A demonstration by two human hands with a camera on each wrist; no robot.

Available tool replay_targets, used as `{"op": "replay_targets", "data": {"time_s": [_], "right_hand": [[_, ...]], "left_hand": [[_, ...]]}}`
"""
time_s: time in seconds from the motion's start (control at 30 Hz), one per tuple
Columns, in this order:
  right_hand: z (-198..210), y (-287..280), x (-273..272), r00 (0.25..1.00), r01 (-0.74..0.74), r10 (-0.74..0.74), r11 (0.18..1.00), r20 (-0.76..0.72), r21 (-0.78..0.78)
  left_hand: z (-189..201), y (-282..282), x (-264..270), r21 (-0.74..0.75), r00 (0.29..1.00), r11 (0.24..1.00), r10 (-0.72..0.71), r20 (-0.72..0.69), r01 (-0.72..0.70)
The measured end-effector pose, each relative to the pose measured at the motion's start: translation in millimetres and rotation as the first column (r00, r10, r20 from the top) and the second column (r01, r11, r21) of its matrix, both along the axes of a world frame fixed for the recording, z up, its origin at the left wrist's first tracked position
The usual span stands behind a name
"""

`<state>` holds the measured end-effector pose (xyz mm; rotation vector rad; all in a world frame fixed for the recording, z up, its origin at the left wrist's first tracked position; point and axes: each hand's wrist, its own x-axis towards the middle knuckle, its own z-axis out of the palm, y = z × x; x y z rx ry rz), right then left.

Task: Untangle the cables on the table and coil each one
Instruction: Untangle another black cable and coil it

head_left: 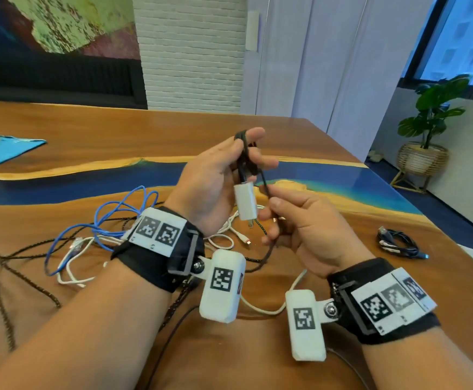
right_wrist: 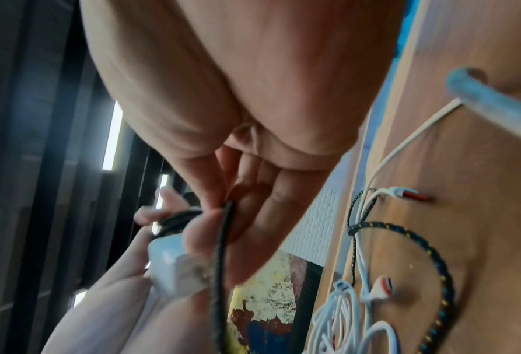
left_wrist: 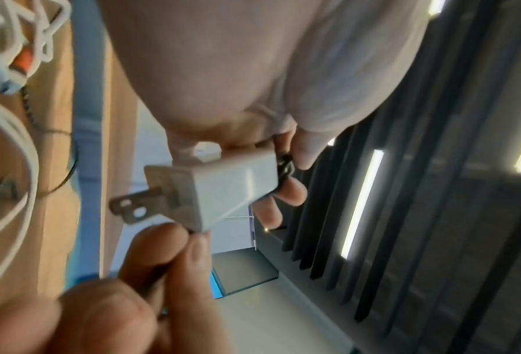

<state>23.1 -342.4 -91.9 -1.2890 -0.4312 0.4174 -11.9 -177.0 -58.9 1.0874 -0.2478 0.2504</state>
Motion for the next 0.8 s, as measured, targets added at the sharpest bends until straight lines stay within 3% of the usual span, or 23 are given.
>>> {"op": "replay_targets", "data": {"time_s": [0.07, 0.17, 0.3, 0.37, 0.5, 0.6, 0.7, 0.8], "right_hand": [[-1.8, 3.2, -6.1, 0.992, -0.121, 0.122, 0.989, 0.013, -0.080], [-1.3, 5.4, -10.9, 0.984, -0.169, 0.174, 0.978, 0.026, -0.124], [6.8, 1.4, -9.3, 0.992, -0.125, 0.125, 0.991, 0.011, -0.049], [11.6, -4.1, -6.6, 0.992, -0.108, 0.113, 0.991, -0.062, 0.084], [18.5, -17.3, 0.0, 0.978, -0.034, 0.104, 0.935, -0.181, 0.353], [18.2, -20.9, 8.7, 0.963, 0.063, 0.063, 0.892, -0.261, 0.448], [12.4, -16.4, 15.4, 0.957, 0.138, -0.023, 0.913, -0.290, 0.383], [7.0, -17.2, 18.9, 0.972, 0.176, -0.126, 0.950, -0.200, 0.258]], "left_hand": [[-1.4, -0.7, 1.3, 0.203, 0.992, 0.971, 0.126, 0.015, -0.127], [-2.9, 1.7, 2.0, 0.573, 0.973, 0.791, 0.225, 0.054, -0.214], [-0.9, 10.2, -0.2, 0.824, 0.975, 0.552, 0.223, 0.005, -0.130], [0.4, 14.6, -1.0, 0.853, 0.983, 0.520, 0.170, -0.068, -0.031], [-1.1, 21.3, -2.0, 0.777, 0.986, 0.626, 0.076, -0.150, 0.070], [-0.9, 26.4, -3.2, 0.718, 0.985, 0.691, 0.052, -0.165, 0.084], [1.7, 28.9, -6.2, 0.566, 0.986, 0.818, -0.008, -0.164, 0.101], [1.4, 29.5, -6.0, 0.332, 0.987, 0.935, -0.085, -0.139, 0.127]]}}
